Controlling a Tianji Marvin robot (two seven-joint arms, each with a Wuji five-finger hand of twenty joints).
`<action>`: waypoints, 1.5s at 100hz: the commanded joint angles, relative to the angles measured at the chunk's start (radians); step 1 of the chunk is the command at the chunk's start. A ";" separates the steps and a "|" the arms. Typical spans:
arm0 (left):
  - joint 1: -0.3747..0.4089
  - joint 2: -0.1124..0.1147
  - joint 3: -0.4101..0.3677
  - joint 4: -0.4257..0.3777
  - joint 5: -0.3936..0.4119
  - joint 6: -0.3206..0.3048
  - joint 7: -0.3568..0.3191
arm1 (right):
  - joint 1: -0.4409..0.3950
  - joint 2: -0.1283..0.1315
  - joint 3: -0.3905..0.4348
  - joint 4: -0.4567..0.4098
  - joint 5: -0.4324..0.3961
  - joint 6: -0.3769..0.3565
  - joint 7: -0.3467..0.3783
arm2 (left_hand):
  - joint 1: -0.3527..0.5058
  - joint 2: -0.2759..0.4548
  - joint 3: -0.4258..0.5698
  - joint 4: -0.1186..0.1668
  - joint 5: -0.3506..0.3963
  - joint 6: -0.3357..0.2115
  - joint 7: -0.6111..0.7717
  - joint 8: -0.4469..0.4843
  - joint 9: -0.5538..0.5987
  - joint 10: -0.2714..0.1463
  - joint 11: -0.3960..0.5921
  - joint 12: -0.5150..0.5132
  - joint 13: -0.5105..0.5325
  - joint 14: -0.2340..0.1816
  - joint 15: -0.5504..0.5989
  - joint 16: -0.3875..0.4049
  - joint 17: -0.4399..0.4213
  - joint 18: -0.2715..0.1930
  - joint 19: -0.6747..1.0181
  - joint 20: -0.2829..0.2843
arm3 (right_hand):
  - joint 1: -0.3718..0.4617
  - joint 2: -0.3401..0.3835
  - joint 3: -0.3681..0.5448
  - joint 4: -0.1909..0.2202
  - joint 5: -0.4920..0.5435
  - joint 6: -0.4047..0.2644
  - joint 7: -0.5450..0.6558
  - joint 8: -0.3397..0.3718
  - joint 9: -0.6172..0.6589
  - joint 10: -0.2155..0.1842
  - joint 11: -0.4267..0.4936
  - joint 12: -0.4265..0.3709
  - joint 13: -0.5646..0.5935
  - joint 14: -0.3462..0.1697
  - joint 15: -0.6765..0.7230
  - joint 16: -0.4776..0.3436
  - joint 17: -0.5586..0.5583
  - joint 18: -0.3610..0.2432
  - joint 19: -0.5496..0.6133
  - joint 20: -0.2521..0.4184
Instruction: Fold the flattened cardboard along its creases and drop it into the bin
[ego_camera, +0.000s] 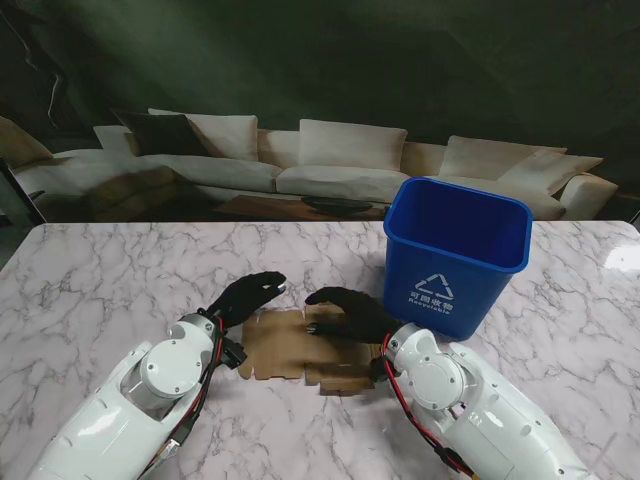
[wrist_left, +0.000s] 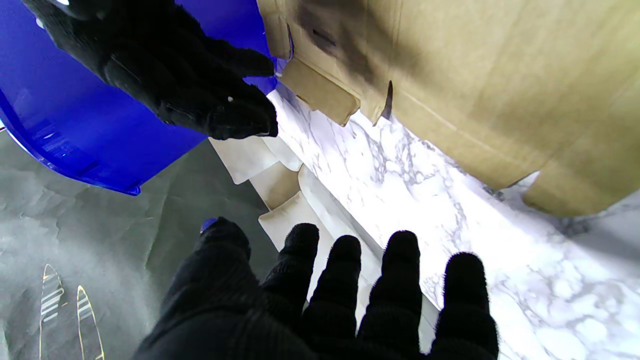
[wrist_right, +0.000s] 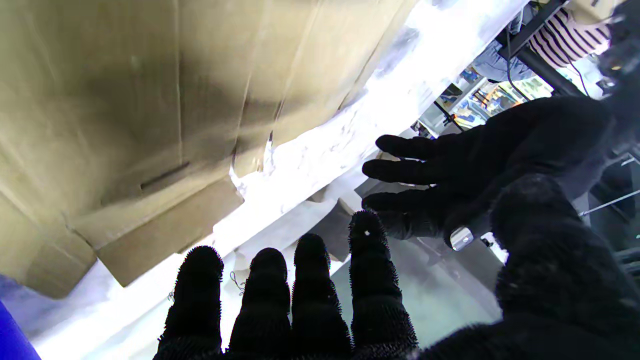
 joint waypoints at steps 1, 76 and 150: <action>0.002 -0.003 -0.002 -0.009 0.001 0.003 -0.009 | 0.026 -0.009 -0.002 0.021 0.017 -0.001 -0.010 | -0.003 0.048 -0.004 0.016 0.019 -0.020 0.002 0.005 0.010 0.004 0.012 0.013 -0.026 -0.009 0.007 0.015 -0.004 -0.006 -0.021 0.022 | 0.032 -0.036 0.016 -0.028 -0.015 -0.009 0.023 0.022 -0.046 0.014 0.034 0.014 0.010 0.013 -0.001 0.000 0.005 -0.012 0.033 0.023; 0.000 -0.004 -0.003 0.001 -0.002 -0.008 -0.007 | 0.354 -0.064 -0.273 0.366 -0.127 0.021 -0.102 | -0.002 0.048 -0.004 0.016 0.018 -0.021 0.002 0.004 0.009 0.003 0.012 0.014 -0.027 -0.012 0.007 0.015 -0.004 -0.007 -0.021 0.022 | -0.065 -0.221 0.188 -0.049 -0.019 0.038 0.093 0.052 -0.117 0.050 0.399 0.193 0.101 0.068 0.311 0.267 0.078 0.015 0.288 0.285; -0.011 -0.004 0.011 0.016 -0.011 -0.008 -0.015 | 0.456 -0.146 -0.434 0.573 -0.106 0.008 -0.169 | -0.003 0.048 -0.004 0.016 0.017 -0.021 0.000 0.003 0.008 0.002 0.012 0.014 -0.029 -0.012 0.005 0.014 -0.005 -0.010 -0.022 0.022 | 0.109 -0.353 0.452 -0.069 -0.060 0.098 0.194 0.118 -0.057 0.072 0.672 0.418 0.433 -0.061 0.965 0.586 0.467 0.024 0.577 0.499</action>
